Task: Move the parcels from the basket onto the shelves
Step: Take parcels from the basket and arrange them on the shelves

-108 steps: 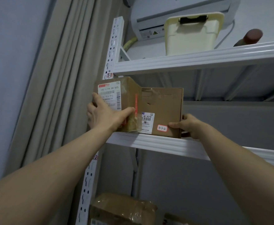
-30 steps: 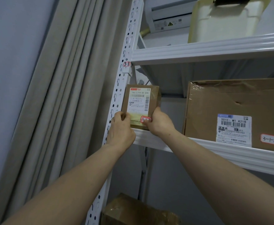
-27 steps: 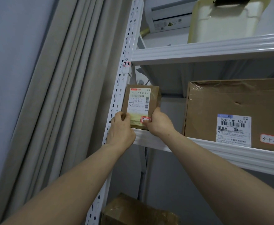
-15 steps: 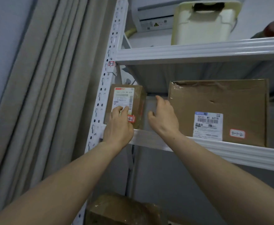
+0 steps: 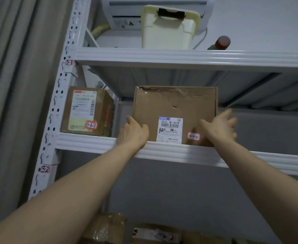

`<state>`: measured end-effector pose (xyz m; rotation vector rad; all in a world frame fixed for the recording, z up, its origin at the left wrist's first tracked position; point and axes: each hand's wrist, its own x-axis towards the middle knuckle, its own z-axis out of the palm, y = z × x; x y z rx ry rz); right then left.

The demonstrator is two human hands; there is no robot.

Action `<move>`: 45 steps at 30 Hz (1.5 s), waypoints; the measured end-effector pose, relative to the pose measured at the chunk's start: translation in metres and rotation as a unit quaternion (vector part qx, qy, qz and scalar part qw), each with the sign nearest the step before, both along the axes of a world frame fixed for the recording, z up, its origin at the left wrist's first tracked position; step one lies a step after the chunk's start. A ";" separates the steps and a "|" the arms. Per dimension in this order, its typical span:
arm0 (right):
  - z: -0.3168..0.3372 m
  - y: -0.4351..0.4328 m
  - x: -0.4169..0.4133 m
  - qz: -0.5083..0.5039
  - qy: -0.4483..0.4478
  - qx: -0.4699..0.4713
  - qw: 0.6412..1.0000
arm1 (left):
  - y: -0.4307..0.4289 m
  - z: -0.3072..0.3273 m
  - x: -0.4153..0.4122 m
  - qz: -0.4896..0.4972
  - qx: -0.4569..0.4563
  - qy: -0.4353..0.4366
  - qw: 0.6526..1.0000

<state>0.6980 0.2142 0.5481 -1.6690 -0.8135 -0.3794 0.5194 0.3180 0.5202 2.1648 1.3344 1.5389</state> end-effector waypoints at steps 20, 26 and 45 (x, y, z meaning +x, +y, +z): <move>-0.003 0.040 -0.033 0.144 -0.036 -0.134 0.980 | 0.007 -0.034 -0.043 0.128 0.063 0.095 0.985; 0.000 0.046 -0.035 0.145 -0.038 -0.145 0.978 | 0.010 -0.039 -0.049 0.125 0.082 0.100 0.984; -0.035 0.037 -0.097 0.111 -0.311 0.068 0.942 | -0.015 -0.050 -0.075 0.161 0.082 0.112 0.977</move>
